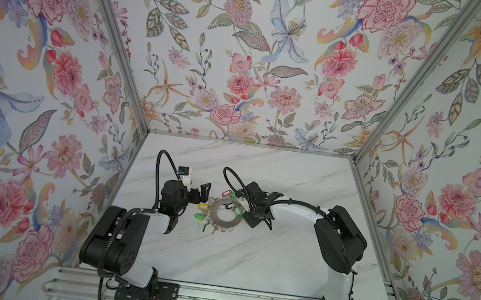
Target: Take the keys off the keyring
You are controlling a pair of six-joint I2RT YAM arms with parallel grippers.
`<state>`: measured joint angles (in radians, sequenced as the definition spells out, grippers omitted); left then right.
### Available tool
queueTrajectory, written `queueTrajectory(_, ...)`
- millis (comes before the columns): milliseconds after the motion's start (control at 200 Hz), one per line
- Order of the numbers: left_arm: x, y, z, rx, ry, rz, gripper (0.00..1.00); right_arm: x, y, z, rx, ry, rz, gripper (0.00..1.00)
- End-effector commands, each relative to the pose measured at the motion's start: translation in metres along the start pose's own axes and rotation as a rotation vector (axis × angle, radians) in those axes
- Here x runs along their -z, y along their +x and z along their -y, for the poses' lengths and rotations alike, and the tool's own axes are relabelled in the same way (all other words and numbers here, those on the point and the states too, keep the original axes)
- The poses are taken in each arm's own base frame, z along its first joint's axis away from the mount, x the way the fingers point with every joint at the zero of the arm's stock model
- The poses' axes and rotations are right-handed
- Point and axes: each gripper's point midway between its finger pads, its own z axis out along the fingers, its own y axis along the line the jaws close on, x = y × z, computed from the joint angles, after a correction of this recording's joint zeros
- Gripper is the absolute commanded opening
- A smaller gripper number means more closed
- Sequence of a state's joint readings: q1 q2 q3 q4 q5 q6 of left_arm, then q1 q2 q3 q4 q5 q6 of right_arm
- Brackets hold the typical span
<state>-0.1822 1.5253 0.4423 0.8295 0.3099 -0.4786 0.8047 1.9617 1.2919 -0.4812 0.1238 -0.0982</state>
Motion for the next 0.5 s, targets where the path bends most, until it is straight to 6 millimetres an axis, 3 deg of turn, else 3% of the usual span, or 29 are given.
queueTrajectory(0,-0.004,-0.007,0.004,-0.025,0.01,0.01,0.99,0.002,0.02,0.002,-0.001,-0.018,-0.047,0.21)
queueTrajectory(495,-0.004,-0.006,0.005,-0.026,0.015,0.007,0.99,0.015,0.002,0.006,-0.162,-0.211,0.075,0.21)
